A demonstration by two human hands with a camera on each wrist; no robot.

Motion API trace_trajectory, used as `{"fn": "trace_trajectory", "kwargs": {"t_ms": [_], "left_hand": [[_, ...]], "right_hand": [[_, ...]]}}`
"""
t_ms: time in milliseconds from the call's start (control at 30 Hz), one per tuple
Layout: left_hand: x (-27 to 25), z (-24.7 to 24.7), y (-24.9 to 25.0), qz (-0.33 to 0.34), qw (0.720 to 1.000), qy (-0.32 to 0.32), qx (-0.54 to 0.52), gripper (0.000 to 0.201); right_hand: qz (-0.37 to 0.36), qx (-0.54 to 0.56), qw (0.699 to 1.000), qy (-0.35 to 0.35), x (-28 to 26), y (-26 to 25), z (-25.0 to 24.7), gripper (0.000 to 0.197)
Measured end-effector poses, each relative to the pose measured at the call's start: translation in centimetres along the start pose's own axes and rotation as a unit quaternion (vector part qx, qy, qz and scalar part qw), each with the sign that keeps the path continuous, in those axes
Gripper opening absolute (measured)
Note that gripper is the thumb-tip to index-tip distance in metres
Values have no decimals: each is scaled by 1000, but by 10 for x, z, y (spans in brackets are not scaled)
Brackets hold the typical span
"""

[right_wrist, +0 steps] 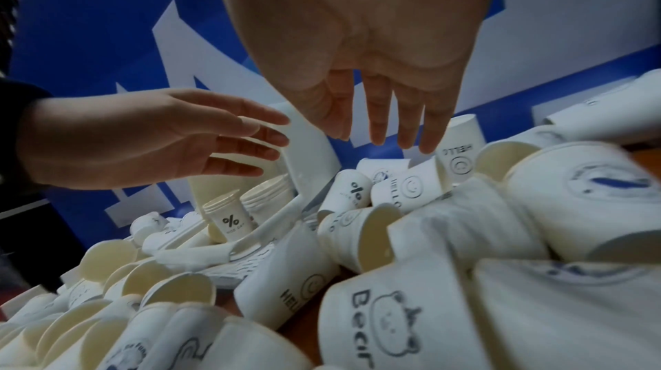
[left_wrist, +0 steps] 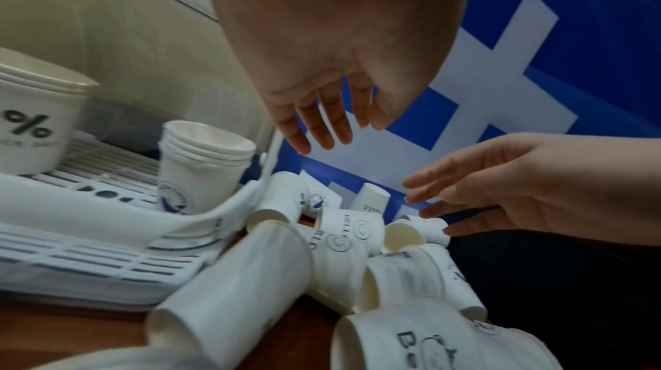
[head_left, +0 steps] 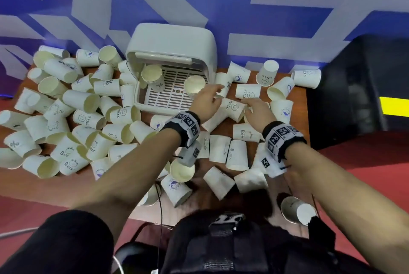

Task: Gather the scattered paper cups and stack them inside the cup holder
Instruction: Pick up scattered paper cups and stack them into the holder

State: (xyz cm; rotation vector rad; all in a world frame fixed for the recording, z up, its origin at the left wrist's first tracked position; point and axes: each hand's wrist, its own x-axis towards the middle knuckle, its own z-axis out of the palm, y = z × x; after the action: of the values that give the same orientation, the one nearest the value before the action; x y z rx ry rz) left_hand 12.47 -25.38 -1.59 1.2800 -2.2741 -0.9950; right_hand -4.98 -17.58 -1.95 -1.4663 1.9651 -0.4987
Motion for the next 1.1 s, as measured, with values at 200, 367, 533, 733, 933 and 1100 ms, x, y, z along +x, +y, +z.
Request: {"fn": "trace_trajectory", "kwargs": {"t_ms": [200, 367, 533, 733, 933, 1100], "left_hand": [[5, 30, 47, 26, 998, -61, 11, 37], [4, 44, 66, 19, 997, -77, 3, 34], [2, 60, 83, 7, 990, -140, 28, 29], [-15, 93, 102, 17, 970, -227, 79, 32], [-49, 130, 112, 15, 955, -278, 97, 36], [-79, 162, 117, 9, 950, -303, 80, 41]], "right_hand": [[27, 29, 999, 33, -4, 24, -39, 39], [25, 55, 997, 40, 1, 23, -57, 38], [30, 69, 996, 42, -4, 32, -82, 36], [60, 28, 998, -23, -32, 79, -90, 32], [62, 13, 992, -109, -79, 127, -70, 31], [54, -22, 984, -168, -118, 156, -58, 30]]}}
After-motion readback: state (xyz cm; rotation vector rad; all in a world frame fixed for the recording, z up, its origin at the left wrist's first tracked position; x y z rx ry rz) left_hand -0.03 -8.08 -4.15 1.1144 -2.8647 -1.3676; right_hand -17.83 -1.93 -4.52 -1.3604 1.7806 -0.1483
